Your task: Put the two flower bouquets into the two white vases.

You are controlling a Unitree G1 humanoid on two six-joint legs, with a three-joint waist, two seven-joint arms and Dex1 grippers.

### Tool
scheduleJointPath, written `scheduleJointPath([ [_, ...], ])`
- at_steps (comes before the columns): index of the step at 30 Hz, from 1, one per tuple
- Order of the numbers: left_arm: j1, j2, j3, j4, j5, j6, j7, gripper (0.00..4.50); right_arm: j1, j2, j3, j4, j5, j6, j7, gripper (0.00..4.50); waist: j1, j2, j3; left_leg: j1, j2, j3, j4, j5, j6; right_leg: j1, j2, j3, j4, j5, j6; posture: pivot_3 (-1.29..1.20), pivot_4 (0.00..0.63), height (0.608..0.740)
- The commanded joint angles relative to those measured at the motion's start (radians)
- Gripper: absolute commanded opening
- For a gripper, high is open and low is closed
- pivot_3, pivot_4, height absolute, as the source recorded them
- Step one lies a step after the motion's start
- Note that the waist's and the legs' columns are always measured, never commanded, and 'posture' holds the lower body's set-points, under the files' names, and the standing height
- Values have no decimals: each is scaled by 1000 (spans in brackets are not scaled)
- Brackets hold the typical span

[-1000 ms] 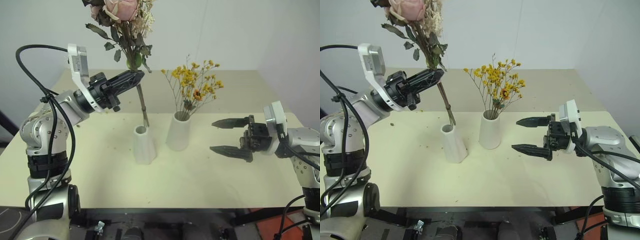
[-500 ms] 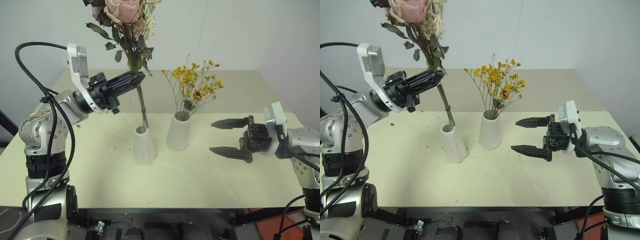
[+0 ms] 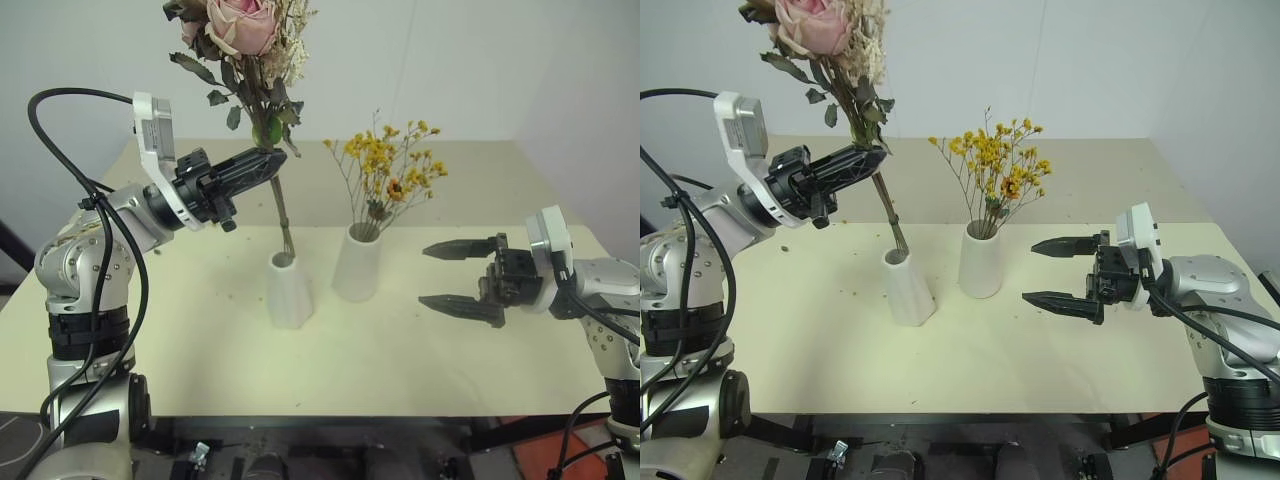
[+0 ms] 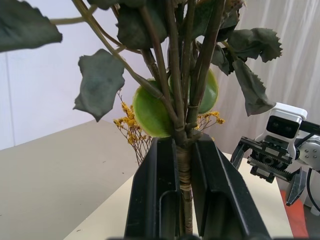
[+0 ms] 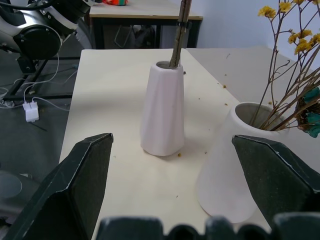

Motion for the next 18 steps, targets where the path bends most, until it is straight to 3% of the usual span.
scheduleJointPath([
  [1, -7, 16, 21, -29, -7, -20, 2, 94, -6, -4, -35, -23, 30, -5, -2, 4500, 0, 0, 0, 0, 0, 0, 0, 0, 0, 0, 0, 0, 0, 0, 0, 0, 150, 740],
  [18, -11, 7, 34, -41, -28, -27, 14, 94, -6, -1, -29, -24, 35, -7, -5, 4500, 0, 0, 0, 0, 0, 0, 0, 0, 0, 0, 0, 0, 0, 0, 0, 0, 150, 740],
])
